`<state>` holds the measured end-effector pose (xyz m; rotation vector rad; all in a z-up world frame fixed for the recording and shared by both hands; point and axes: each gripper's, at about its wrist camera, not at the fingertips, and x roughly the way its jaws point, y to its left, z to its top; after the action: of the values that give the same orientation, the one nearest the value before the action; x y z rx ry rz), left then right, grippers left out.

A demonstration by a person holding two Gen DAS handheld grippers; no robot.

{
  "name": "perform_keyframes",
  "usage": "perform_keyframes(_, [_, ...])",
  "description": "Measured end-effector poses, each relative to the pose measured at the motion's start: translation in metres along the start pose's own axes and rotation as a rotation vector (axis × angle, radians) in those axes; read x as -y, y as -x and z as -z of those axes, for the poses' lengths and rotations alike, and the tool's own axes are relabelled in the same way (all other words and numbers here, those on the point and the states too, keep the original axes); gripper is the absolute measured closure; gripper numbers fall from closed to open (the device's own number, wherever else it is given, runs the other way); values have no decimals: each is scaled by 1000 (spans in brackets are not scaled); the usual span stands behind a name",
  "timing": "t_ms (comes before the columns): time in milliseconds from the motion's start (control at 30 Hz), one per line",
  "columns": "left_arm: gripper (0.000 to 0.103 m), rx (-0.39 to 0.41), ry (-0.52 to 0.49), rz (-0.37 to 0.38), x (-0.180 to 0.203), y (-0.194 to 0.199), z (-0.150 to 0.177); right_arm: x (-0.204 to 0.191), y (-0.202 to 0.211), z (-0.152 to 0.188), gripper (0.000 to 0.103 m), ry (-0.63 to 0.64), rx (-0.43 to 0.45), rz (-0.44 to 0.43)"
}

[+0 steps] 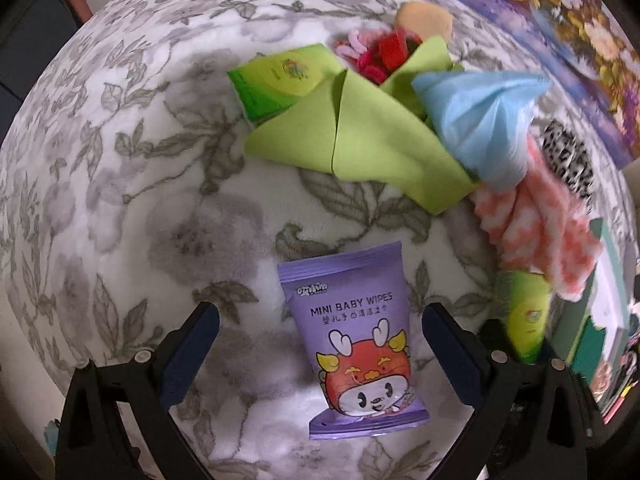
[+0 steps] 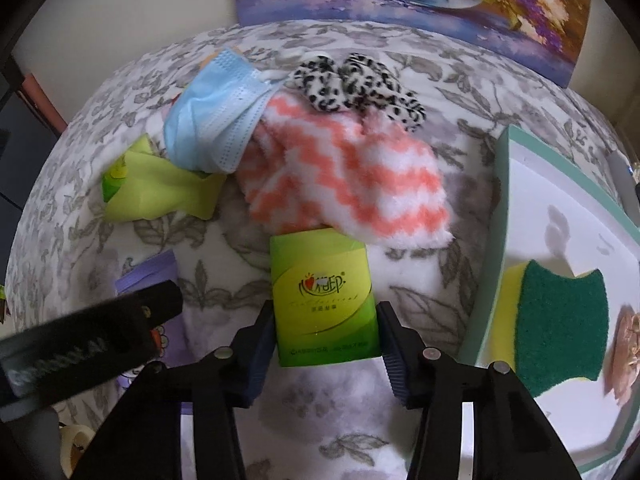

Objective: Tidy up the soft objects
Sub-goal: 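Grasp the green tissue pack with the right tool while the left grasps the purple wipes pack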

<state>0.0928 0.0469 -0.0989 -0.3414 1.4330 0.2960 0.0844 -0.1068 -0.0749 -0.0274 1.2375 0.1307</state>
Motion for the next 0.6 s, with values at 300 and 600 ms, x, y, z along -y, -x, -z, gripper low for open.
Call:
perform_keyframes(300, [11,-7,-32,-29,12,-13,10,22,9,11,52,-40,-42,3])
perform_keyframes(600, [49,49,-121,-27,24,3,16,27,10,15,52,-27,-49,14])
